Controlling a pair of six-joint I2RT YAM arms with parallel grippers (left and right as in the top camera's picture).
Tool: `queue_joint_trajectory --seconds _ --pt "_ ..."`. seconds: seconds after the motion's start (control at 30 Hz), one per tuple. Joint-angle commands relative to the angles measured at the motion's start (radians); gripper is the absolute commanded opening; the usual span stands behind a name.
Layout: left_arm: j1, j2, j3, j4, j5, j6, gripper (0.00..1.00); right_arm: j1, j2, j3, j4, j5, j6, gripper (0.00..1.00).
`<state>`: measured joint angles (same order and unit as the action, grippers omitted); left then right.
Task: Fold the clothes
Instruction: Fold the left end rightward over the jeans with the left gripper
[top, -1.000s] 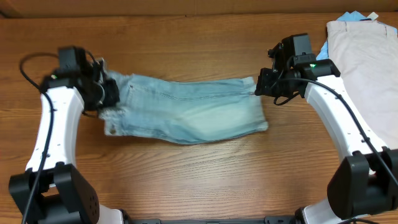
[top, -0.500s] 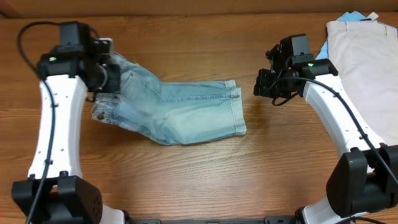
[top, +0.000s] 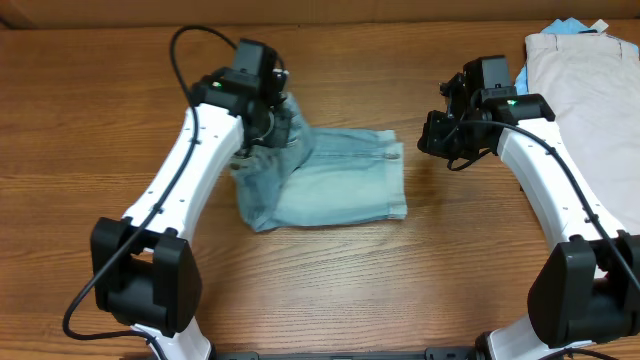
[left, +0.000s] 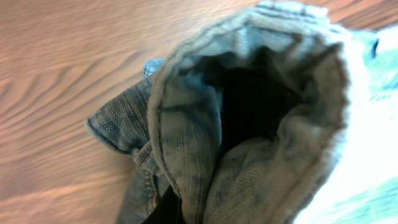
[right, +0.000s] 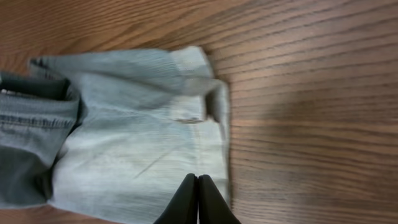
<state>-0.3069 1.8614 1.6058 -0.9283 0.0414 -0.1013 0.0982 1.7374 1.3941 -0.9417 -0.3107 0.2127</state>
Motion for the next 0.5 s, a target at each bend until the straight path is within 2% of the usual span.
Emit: queue_joint_trajectory --seconds 0.0,0.07,0.2,0.47 --pt "-0.063 0.015 0.024 0.055 0.068 -0.139 0.1 -0.008 -0.002 0.002 -0.003 -0.008 -0.001 0.06" --pt "-0.089 0.015 0.024 0.083 0.067 -0.162 0.11 -0.008 -0.002 0.002 -0.002 -0.008 -0.001 0.06" --pt "-0.112 0.014 0.028 0.091 0.055 -0.17 0.04 -0.008 -0.002 0.001 -0.006 -0.008 -0.001 0.06" --pt "0.019 0.014 0.252 -0.184 0.031 -0.167 0.04 -0.008 0.027 -0.056 0.034 -0.027 0.0 0.04"
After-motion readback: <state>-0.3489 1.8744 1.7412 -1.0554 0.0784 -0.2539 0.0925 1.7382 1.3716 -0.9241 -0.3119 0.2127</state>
